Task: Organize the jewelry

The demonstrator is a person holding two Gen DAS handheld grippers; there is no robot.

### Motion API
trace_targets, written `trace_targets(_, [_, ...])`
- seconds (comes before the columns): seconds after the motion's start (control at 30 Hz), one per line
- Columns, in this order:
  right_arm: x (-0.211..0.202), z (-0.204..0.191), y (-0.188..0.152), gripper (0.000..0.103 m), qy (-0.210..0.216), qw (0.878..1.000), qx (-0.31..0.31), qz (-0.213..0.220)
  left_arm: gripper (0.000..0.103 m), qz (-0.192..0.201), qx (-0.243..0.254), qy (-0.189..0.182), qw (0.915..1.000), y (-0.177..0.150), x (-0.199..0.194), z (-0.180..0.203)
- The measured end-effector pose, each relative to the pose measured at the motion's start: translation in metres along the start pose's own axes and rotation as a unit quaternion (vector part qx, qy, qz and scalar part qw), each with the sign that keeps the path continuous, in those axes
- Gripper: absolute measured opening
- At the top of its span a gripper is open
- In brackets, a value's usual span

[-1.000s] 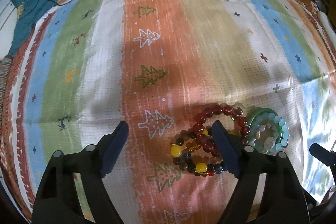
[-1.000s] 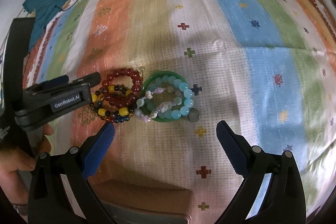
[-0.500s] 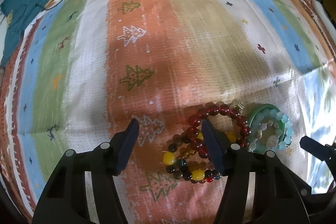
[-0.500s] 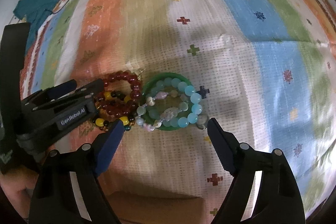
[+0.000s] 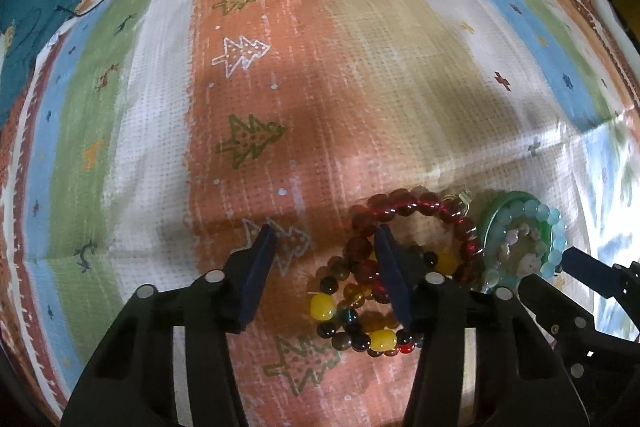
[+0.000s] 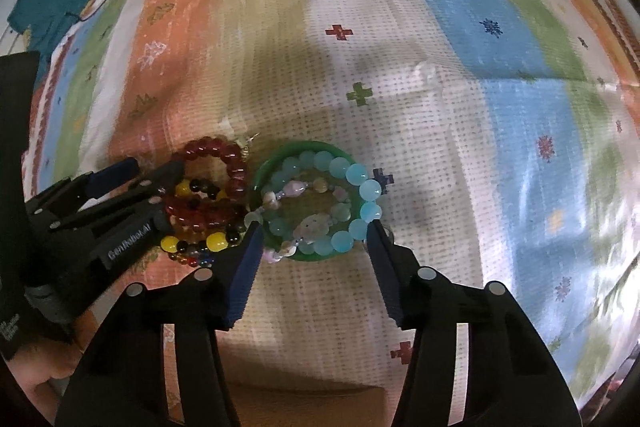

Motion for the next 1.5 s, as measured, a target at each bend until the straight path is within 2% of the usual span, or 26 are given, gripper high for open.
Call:
trace_targets(0.07, [0.001, 0.0, 0.0, 0.045, -0.001, 1.0, 0.001, -0.003, 0.043, -0.001, -0.003, 0.003, 1.0, 0.0, 0.002, -0.002])
trace_targets(0.17, [0.005, 0.001, -0.001, 0.042, 0.001, 1.0, 0.004, -0.014, 0.042, 0.0, 0.001, 0.007, 1.0, 0.001, 0.004, -0.005])
trace_targets(0.5, [0.008, 0.0, -0.002, 0.037, 0.001, 1.0, 0.002, -0.02, 0.043, 0.001, 0.003, 0.008, 1.0, 0.001, 0.004, -0.005])
trace_targets(0.63, [0.01, 0.001, -0.001, 0.02, 0.009, 1.0, 0.0, -0.022, 0.043, 0.001, 0.004, 0.009, 1.0, 0.0, 0.004, -0.004])
trace_targets(0.77, [0.005, 0.001, -0.004, 0.013, 0.009, 1.0, -0.005, -0.021, 0.043, 0.002, 0.004, 0.009, 1.0, -0.001, 0.004, -0.004])
trace_targets(1.0, [0.005, 0.007, -0.005, 0.013, 0.013, 0.999, 0.004, -0.04, 0.043, 0.001, 0.005, 0.009, 0.9999, -0.001, 0.003, -0.003])
trace_targets(1.1, [0.003, 0.012, -0.008, 0.02, 0.012, 0.999, 0.003, -0.043, 0.043, 0.0, 0.004, 0.01, 0.9999, -0.001, 0.003, -0.004])
trace_targets(1.17, [0.001, 0.013, -0.011, 0.028, 0.015, 0.999, -0.001, -0.044, 0.044, -0.001, 0.004, 0.011, 0.9999, -0.001, 0.003, -0.003])
trace_targets(1.5, [-0.012, -0.001, -0.013, 0.042, 0.011, 0.999, -0.017, -0.025, 0.044, -0.002, -0.003, 0.001, 1.0, 0.0, 0.001, -0.007])
Point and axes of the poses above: each gripper's, at about its wrist camera, not at the fingertips, and x roughly the way its jaws point, z to its right, y to its top, the point moved 2 cm from there along x, roughly the way its jaws point, and after that the axes turned 13 degrees about -y, right-handed, at the moved point
